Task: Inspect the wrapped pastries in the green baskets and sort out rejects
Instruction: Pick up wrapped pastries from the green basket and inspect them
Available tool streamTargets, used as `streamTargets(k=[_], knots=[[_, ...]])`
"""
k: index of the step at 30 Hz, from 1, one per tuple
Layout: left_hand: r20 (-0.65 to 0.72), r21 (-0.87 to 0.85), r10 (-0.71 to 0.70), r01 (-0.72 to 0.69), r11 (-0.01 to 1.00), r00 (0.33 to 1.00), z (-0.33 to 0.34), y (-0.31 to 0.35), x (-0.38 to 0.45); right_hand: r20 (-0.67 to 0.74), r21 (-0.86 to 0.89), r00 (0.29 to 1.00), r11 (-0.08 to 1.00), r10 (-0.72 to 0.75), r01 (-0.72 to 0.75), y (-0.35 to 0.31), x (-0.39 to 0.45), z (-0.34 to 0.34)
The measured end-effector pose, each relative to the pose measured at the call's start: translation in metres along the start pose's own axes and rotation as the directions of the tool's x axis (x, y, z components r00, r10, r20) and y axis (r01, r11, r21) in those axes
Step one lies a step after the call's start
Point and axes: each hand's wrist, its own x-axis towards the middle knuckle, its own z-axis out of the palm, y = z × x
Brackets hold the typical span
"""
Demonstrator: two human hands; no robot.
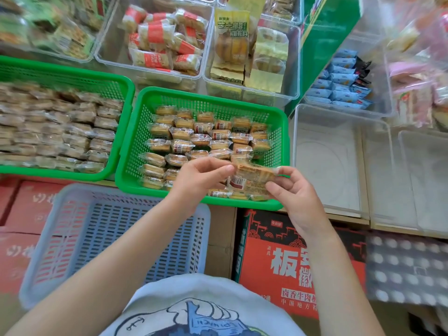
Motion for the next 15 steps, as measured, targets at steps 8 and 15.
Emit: streamTargets(k=[8,15], knots=[[0.008,0.051,0.000,0.000,0.999,1.000,0.003,-0.017,-0.013,0.033,0.189,0.996,0.978,0.081,-0.086,0.006,-0.013,0.002],[0.211,-0.158,-0.087,0.122,0.980,0.974,0.011,-0.018,-0.019,-0.281,-0.052,0.960,0.999,-0.015,0.000,0.018,-0.010,0.013]])
